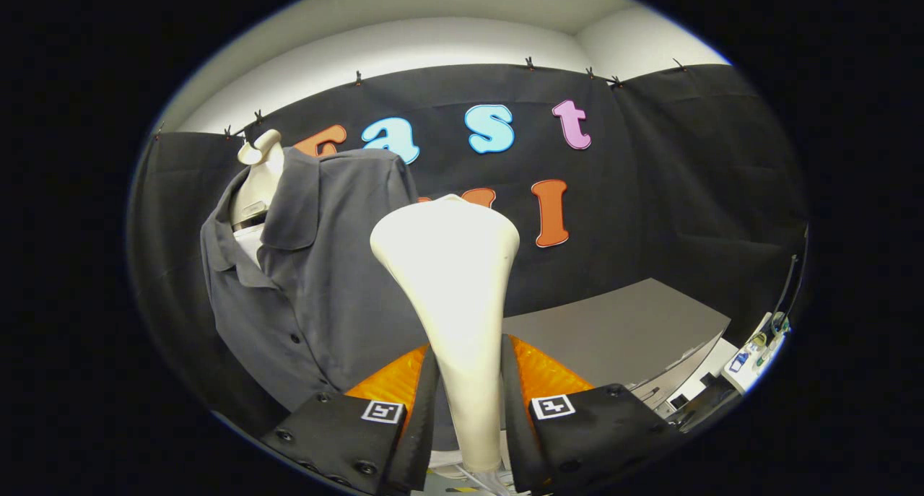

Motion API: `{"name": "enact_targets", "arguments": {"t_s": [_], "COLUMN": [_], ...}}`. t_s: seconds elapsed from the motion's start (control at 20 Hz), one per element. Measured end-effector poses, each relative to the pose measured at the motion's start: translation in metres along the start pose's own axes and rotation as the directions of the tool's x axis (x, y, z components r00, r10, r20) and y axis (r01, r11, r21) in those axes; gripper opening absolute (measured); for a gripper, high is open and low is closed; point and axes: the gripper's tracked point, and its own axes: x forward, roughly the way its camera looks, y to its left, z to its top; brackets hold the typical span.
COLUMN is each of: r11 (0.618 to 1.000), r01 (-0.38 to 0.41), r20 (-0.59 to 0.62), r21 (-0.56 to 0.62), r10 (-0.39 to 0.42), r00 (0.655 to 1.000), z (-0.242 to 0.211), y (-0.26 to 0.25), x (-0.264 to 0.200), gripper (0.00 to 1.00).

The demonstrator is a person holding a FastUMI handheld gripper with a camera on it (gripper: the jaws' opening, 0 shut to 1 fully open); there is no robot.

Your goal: Iron the clothes twice with a garment steamer, once on the left side and once on the right side.

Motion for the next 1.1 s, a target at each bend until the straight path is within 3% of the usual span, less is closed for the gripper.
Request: {"name": "enact_targets", "arguments": {"t_s": [0.55, 1.1], "r11": [0.997, 0.993], "r01": [-0.009, 0.039], "r20": [-0.068, -0.194], "r21": [-0.077, -0.112], "r10": [0.004, -0.061], "r00": [0.998, 0.979], "z": [-0.032, -0.098], "y": [0.100, 0.089], "x": [0.032, 0.053], "gripper": [0.51, 0.51]}}
